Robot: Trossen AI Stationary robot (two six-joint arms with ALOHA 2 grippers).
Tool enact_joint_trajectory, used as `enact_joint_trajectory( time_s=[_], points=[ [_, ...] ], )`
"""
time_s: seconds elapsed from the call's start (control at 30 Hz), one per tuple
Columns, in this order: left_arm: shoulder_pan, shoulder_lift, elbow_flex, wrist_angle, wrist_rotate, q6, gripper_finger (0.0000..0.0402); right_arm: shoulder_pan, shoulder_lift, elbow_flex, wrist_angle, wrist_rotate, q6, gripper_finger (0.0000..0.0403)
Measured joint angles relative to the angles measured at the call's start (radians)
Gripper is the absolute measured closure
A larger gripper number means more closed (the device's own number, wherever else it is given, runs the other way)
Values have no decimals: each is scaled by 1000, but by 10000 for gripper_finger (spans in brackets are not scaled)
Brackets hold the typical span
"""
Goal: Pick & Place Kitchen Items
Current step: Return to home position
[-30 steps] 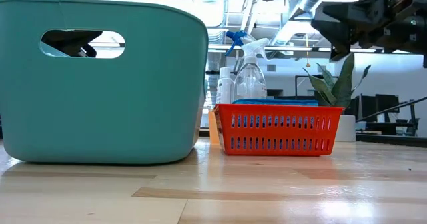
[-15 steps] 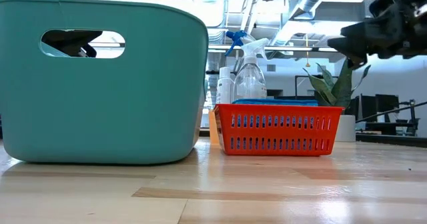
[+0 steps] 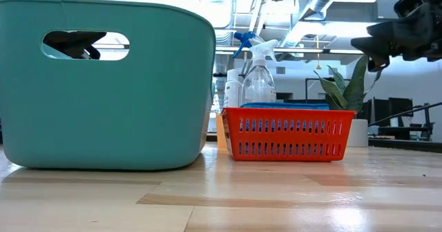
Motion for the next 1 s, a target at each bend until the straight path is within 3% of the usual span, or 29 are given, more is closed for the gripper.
enact_joint_trajectory(
  time_s=[0.57, 0.83, 1.0],
  points=[
    [0, 2, 0, 8, 0, 0, 385, 1, 0, 0, 1, 0, -22, 230],
    [0, 2, 0, 8, 0, 0, 385, 1, 11, 0, 1, 0, 121, 230],
    [0, 2, 0, 8, 0, 0, 385, 1, 11, 0, 1, 0, 126, 230]
  ],
)
